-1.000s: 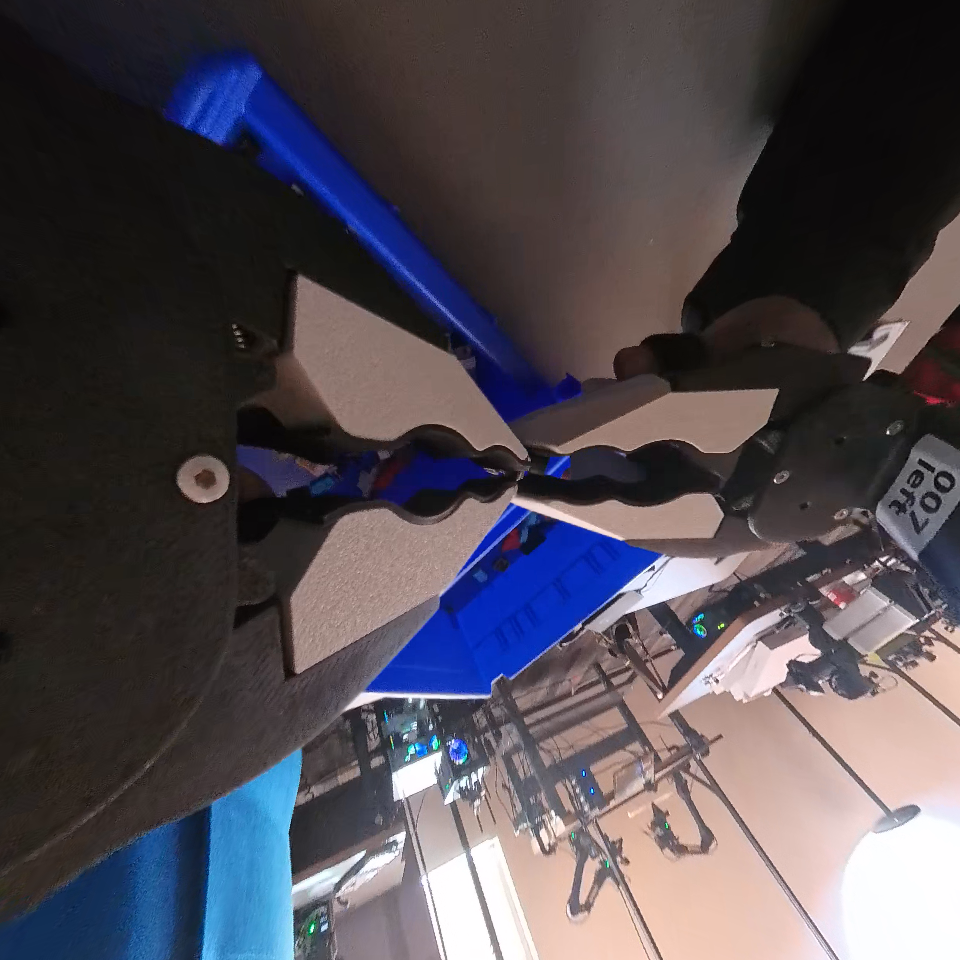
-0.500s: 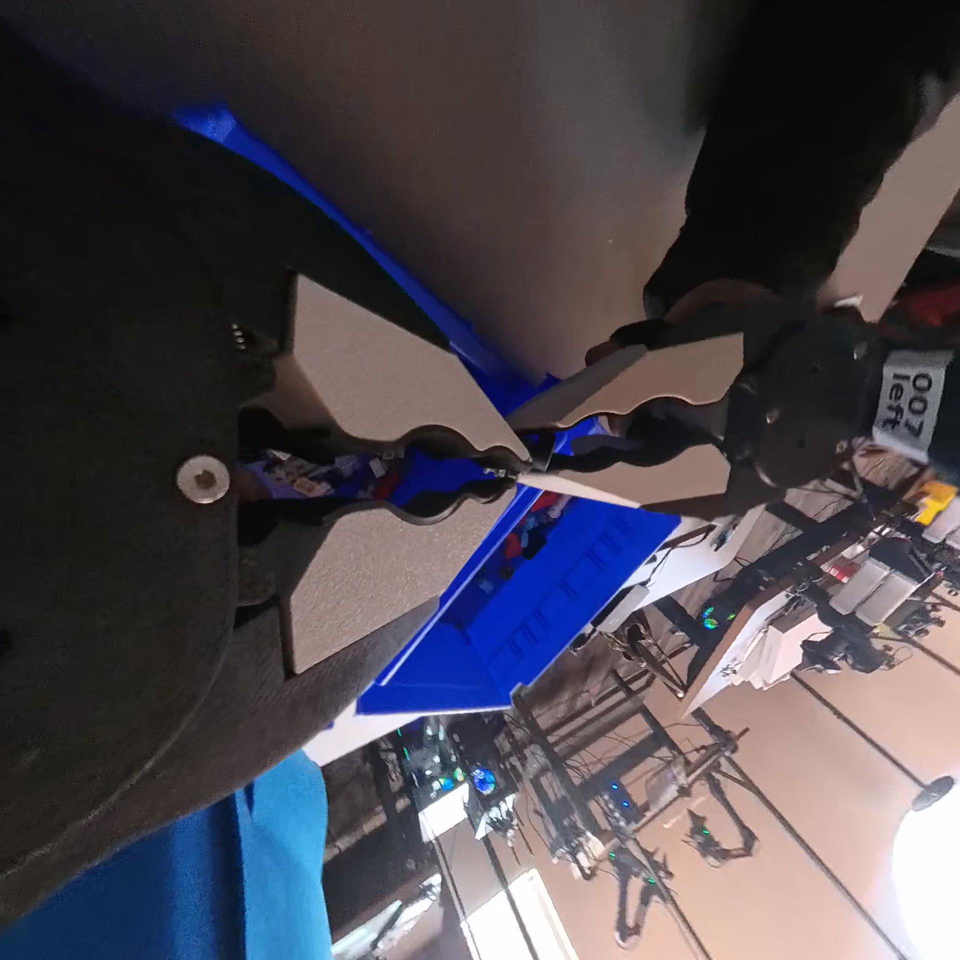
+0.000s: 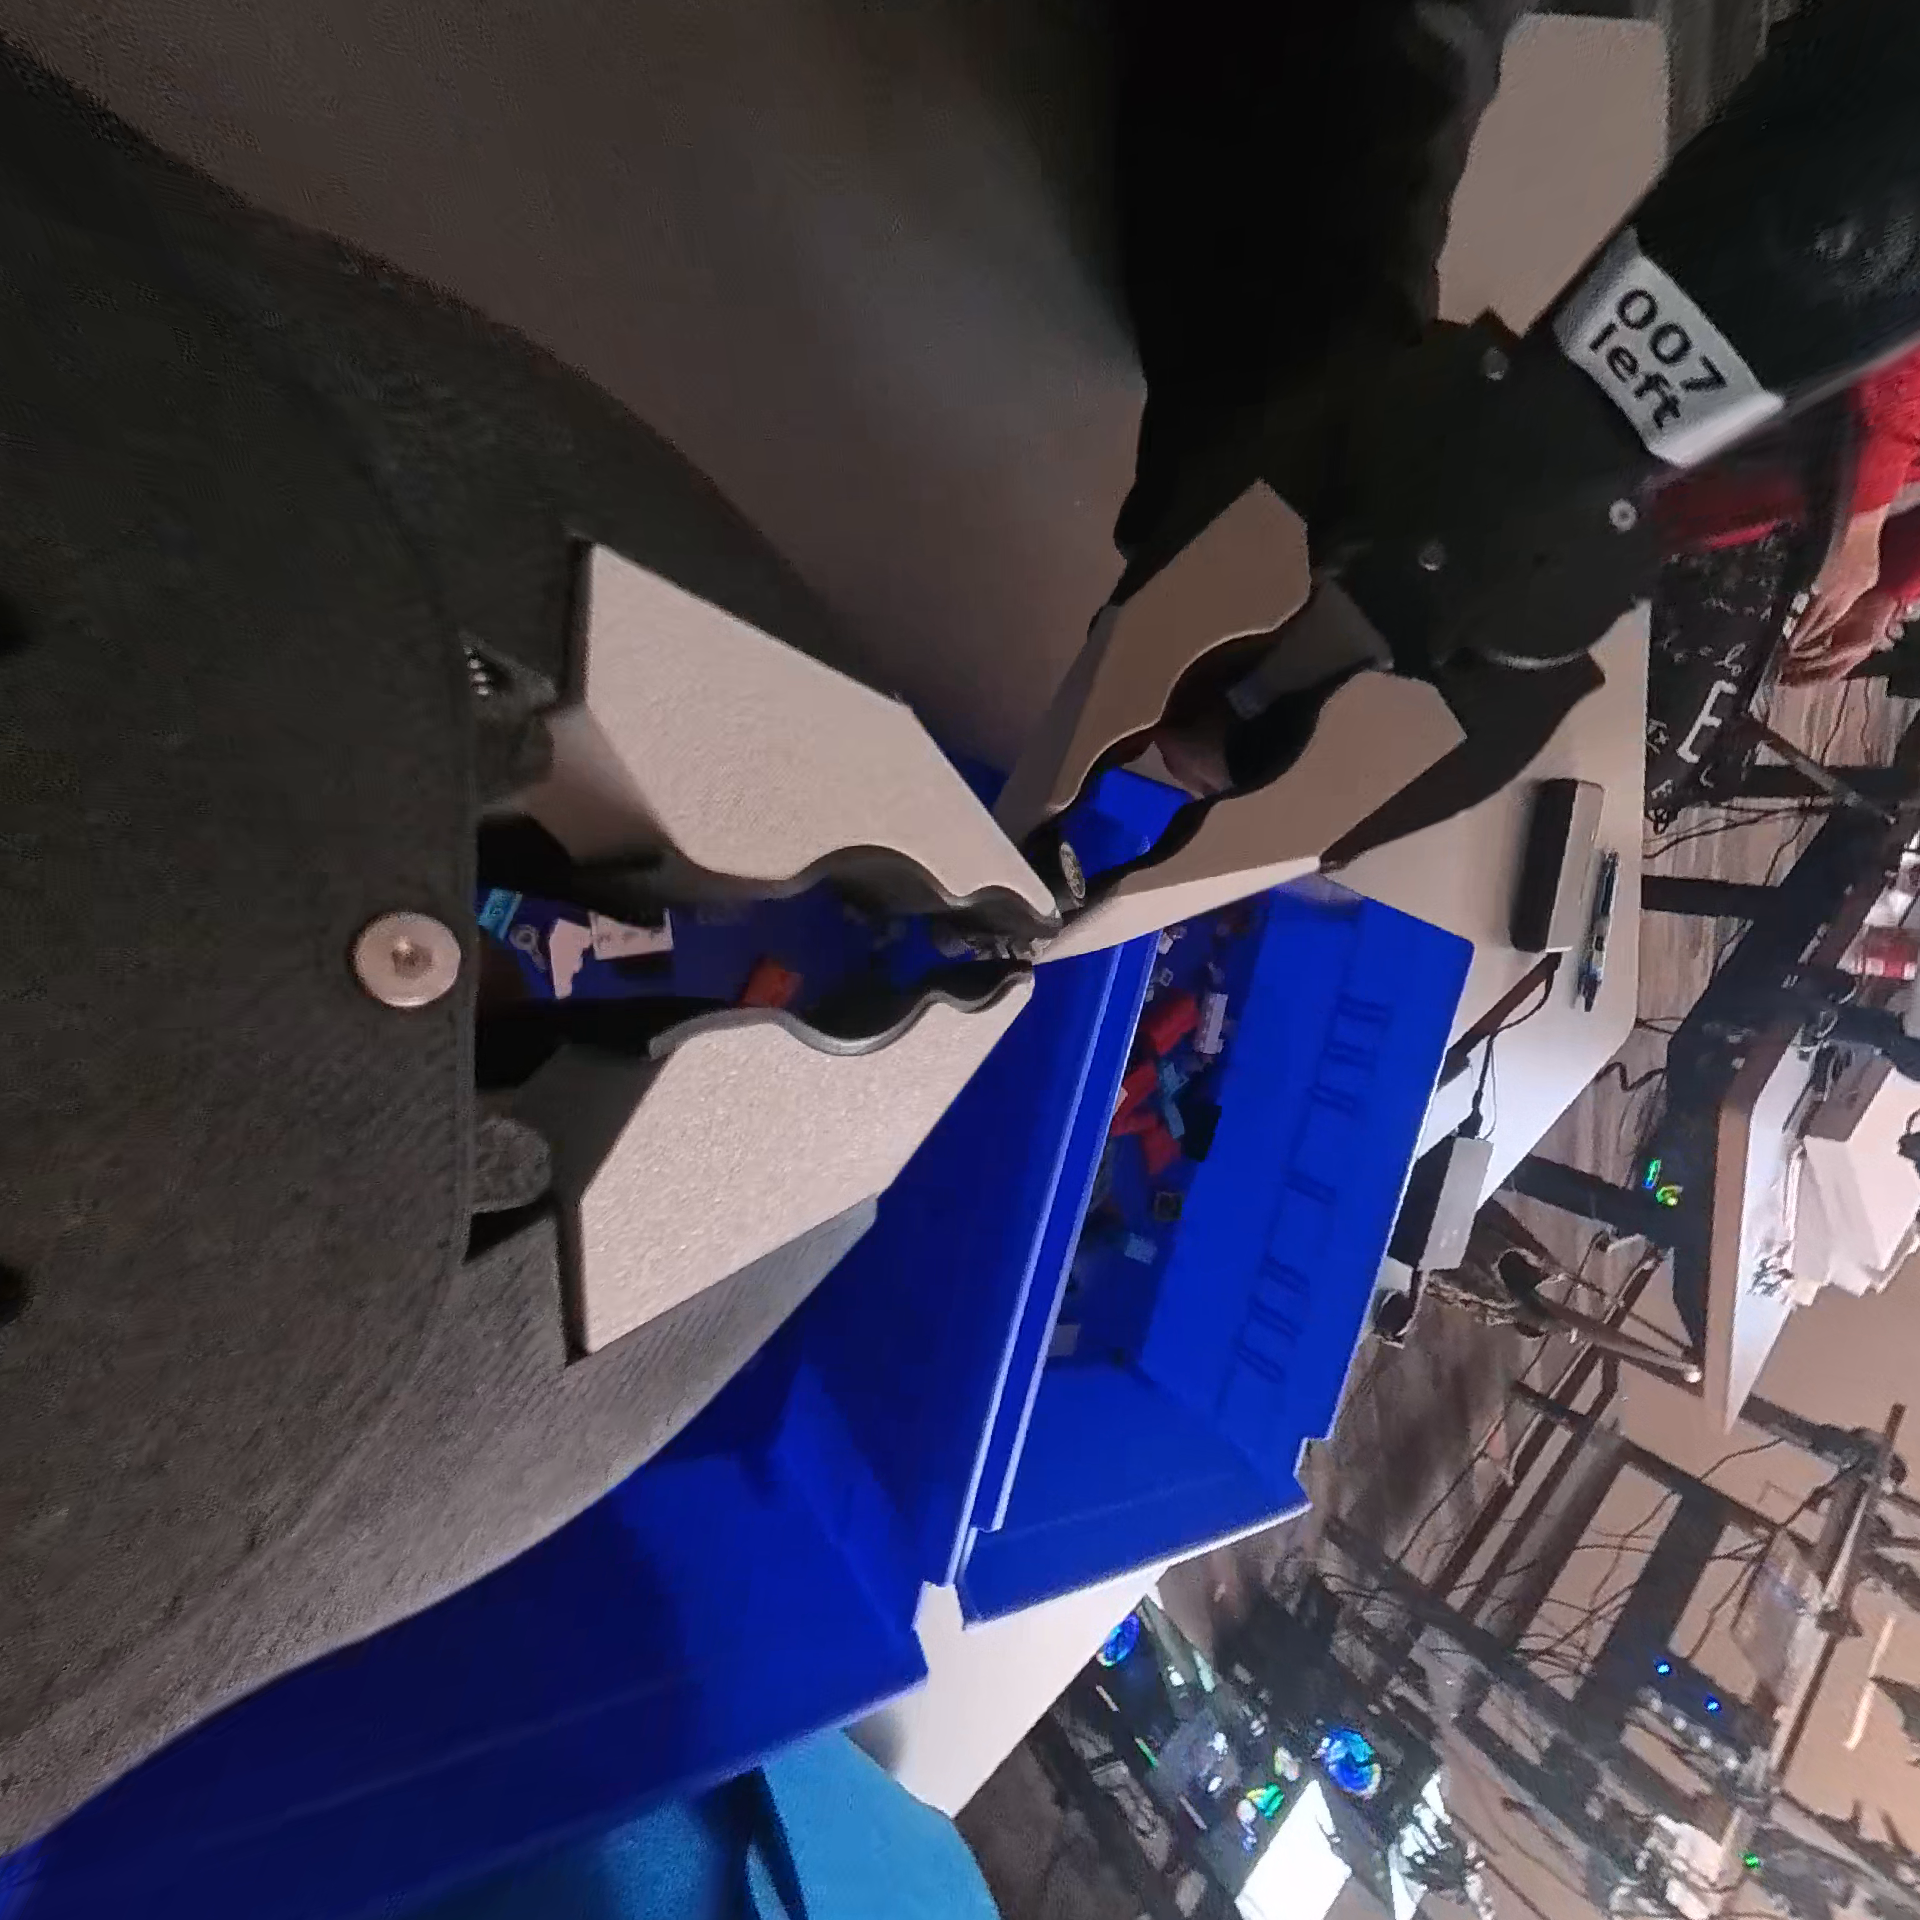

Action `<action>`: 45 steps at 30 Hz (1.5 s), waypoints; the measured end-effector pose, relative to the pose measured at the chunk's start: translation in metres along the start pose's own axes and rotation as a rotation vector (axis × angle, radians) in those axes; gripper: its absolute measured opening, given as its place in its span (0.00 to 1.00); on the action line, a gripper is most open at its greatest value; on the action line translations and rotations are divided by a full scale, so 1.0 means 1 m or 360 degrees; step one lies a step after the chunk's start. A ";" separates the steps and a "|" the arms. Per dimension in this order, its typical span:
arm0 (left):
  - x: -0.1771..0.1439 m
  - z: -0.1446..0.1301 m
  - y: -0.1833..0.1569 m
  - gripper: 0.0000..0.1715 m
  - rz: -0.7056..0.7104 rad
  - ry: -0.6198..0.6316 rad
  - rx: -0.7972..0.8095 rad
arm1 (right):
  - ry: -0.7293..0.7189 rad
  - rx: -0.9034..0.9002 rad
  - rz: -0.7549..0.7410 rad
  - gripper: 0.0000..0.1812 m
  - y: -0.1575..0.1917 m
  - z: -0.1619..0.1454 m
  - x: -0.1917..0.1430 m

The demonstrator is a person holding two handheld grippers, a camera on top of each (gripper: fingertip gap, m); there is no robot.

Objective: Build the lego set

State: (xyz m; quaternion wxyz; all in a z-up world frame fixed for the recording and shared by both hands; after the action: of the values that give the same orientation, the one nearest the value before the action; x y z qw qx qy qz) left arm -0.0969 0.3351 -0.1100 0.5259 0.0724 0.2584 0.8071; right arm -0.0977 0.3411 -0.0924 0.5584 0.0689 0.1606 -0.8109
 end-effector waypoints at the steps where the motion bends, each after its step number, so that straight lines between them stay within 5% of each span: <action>1: 0.001 -0.001 0.000 0.08 0.0016 0.0005 0.0016 | 0.0007 0.0023 -0.0019 0.03 -0.001 -0.001 0.000; 12: 0.009 -0.006 0.002 0.08 0.0103 0.0074 0.0019 | 0.0195 0.0078 -0.0299 0.00 -0.022 -0.018 0.004; 19: 0.014 -0.040 0.008 0.10 0.0097 0.0467 -0.0270 | 0.0240 0.0027 -0.0402 0.00 -0.037 -0.023 -0.006; 25: -0.002 -0.016 0.011 0.23 0.0022 0.0229 -0.0627 | 0.0203 0.0050 -0.0420 0.00 -0.031 -0.013 -0.013; 30: -0.083 0.000 0.024 0.24 0.0102 -0.0059 -0.0865 | 0.0059 0.0122 -0.0330 0.00 0.006 0.013 -0.008; 39: -0.301 -0.104 0.027 0.24 0.0781 0.0222 -0.1137 | -0.0037 0.0222 0.0082 0.00 0.117 0.017 0.083; 45: -0.359 -0.145 -0.002 0.24 0.0822 0.0370 -0.1265 | 0.0105 0.0253 0.0199 0.00 0.153 -0.026 0.152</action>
State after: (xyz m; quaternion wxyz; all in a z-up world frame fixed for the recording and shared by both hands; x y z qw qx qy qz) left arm 0.0048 -0.0316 -0.1799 0.2631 -0.1630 -0.0392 0.9501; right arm -0.0134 0.1654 -0.1889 0.5951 0.1495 0.1095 -0.7820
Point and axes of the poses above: each gripper's, where its closed fingertips meet, x out along the fingers, z out of its top, y = z × x across the jaws, the point moved 1 cm from there along -x, back along the fingers, and after that the axes turned 5 degrees about -y, right-handed, at the moved point
